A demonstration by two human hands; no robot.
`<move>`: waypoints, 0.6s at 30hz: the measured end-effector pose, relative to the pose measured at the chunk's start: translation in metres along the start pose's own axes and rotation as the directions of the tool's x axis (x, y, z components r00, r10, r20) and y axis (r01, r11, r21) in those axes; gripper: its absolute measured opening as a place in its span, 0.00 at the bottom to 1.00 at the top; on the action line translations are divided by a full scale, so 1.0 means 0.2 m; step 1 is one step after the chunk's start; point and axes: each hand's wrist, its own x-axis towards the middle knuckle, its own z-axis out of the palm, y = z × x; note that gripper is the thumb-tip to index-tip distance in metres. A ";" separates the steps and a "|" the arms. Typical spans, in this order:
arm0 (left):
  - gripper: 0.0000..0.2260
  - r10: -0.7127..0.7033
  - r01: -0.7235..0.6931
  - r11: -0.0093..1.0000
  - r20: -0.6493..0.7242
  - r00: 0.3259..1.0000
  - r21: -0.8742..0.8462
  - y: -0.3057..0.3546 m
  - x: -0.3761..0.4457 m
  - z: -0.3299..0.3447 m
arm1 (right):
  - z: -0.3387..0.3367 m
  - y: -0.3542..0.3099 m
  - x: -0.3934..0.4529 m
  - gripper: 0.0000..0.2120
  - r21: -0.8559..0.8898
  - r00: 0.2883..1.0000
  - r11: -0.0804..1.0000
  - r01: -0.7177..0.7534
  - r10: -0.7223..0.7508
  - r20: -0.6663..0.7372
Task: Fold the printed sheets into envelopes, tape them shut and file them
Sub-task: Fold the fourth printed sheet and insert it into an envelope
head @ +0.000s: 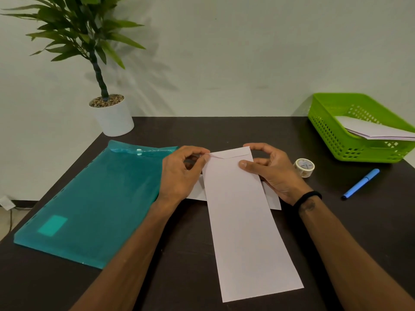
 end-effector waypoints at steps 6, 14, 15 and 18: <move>0.06 -0.046 0.045 0.999 -0.025 0.999 -0.020 0.01 0.00 0.00 | 0.01 -0.01 -0.01 0.26 -0.020 1.000 1.000 0.010 -0.009 0.006; 0.05 -0.128 0.119 0.987 -0.082 0.988 -0.112 0.02 0.01 0.00 | 0.03 -0.03 -0.03 0.26 -0.067 1.000 0.998 0.009 -0.008 0.016; 0.05 -0.142 0.130 0.983 -0.087 0.986 -0.128 0.02 0.01 0.00 | 0.03 -0.03 -0.03 0.26 -0.072 1.000 0.997 0.010 -0.009 0.019; 0.06 -0.205 0.188 0.959 -0.064 0.977 -0.211 0.01 0.01 0.00 | 0.03 -0.03 -0.03 0.27 -0.063 0.999 0.998 0.019 -0.017 0.030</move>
